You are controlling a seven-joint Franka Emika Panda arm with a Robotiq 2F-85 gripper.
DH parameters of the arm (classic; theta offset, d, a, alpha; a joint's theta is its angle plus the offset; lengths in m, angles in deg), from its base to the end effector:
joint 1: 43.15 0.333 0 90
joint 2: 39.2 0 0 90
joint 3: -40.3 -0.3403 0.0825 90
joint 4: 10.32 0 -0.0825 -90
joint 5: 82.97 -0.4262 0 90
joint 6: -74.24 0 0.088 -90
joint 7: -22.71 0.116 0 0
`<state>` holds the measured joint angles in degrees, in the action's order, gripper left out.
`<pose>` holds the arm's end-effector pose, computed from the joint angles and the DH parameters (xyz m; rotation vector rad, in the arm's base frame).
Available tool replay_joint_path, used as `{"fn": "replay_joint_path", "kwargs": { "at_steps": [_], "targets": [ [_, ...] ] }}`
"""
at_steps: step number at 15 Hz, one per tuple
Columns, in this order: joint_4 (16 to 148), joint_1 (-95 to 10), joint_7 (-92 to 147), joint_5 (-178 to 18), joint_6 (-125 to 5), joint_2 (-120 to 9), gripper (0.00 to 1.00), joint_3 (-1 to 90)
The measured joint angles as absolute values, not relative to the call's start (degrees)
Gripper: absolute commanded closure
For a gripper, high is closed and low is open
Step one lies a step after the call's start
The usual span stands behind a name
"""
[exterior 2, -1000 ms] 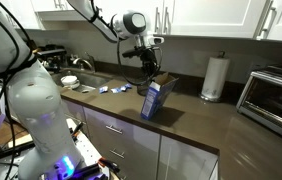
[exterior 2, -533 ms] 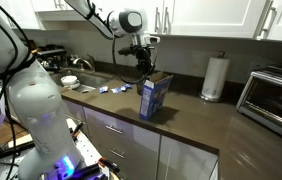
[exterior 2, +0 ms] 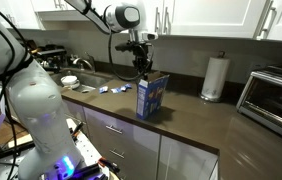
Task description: Set the box upright on the counter
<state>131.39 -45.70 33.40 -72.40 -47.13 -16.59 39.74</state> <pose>0.4502 -0.0254 0.4321 2.9748 -0.1919 0.0769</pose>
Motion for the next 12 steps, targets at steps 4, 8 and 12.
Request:
{"fn": "replay_joint_path", "kwargs": {
  "at_steps": [4, 8, 12],
  "targets": [
    [131.39, -45.70, 33.38, -72.62, -46.65, -15.77, 0.11, 39.77],
    [131.39, -45.70, 33.04, -73.55, -46.41, -15.06, 0.00, 39.81],
    [131.39, -45.60, 31.68, -75.21, -44.81, -13.84, 0.00, 39.87]
  ]
}}
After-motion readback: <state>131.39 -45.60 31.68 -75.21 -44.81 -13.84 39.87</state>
